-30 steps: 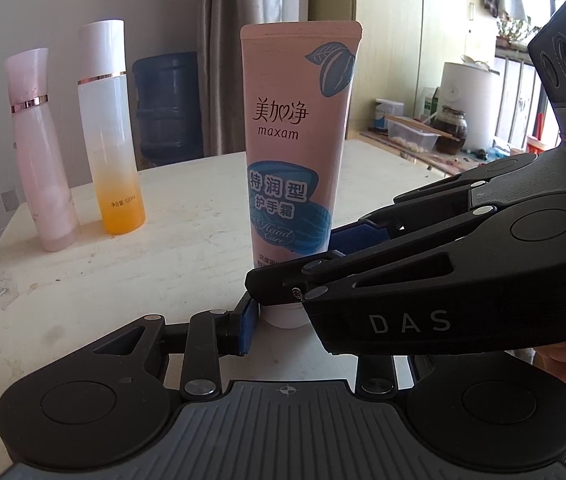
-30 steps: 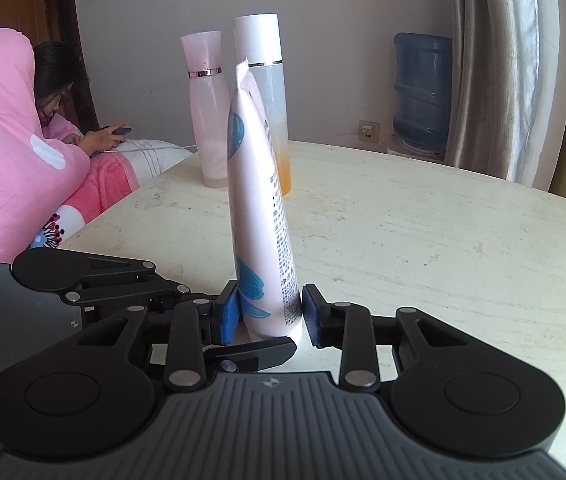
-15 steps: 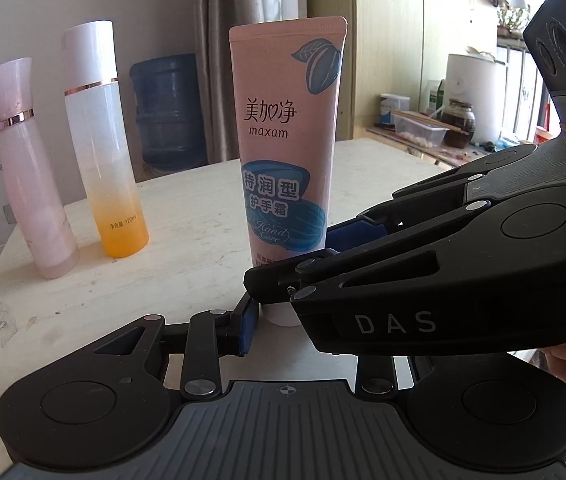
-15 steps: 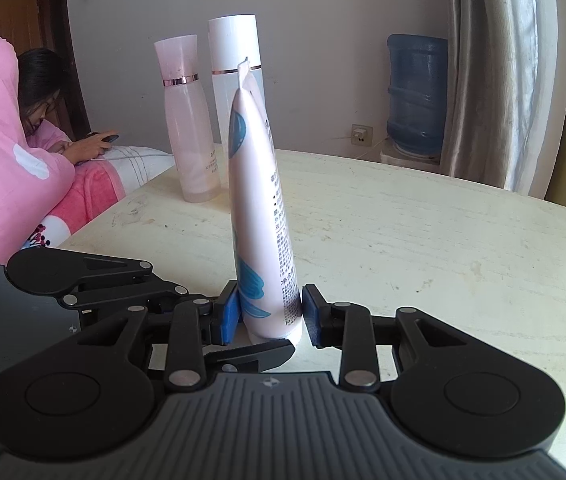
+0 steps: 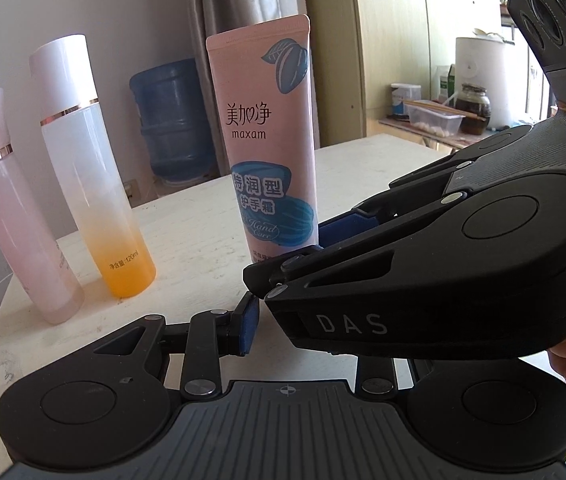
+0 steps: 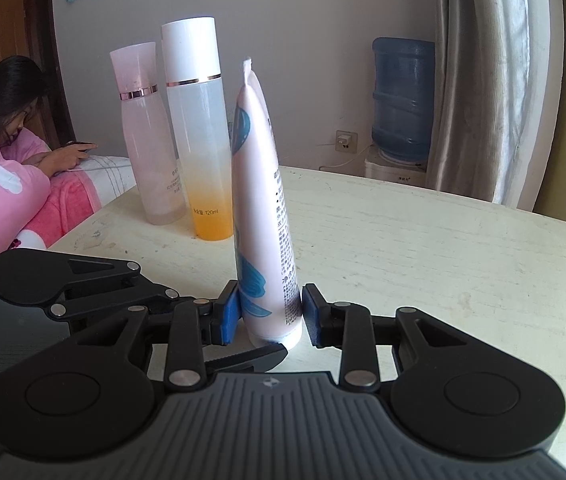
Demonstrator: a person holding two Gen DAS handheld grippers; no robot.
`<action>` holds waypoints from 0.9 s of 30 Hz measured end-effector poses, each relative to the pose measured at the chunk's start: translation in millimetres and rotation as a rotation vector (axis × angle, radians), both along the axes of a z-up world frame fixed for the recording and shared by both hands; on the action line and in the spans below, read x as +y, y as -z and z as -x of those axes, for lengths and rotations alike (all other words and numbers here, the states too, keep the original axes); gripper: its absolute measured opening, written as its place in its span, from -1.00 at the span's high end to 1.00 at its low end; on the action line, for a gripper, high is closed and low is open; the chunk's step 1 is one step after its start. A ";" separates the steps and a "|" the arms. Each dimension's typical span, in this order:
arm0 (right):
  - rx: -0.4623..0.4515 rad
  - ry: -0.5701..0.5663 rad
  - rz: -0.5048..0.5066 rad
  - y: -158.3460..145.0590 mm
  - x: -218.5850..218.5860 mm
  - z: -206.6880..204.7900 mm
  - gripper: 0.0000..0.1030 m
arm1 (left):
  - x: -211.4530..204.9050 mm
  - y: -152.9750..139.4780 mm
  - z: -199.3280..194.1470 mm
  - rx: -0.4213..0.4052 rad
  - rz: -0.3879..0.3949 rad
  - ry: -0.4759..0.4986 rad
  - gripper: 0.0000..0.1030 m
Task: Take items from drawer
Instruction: 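Stand the hand cream tube upright beside the white bottle with the right tool, then open the right tool and release the hand cream tube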
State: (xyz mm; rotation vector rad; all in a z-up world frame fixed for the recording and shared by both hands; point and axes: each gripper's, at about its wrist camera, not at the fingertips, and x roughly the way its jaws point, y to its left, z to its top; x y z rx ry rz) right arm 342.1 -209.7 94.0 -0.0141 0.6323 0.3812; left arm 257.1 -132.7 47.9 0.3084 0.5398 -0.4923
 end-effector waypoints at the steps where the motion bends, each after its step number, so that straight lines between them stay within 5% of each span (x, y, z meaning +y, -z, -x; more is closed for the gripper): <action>1: 0.000 0.002 -0.002 0.2 -0.6 -1.7 0.34 | -0.5 0.2 -2.1 0.000 0.000 -0.002 0.35; 27: -0.015 0.054 -0.023 5.4 6.1 -40.8 0.33 | 6.0 2.0 -6.6 0.011 0.015 -0.047 0.36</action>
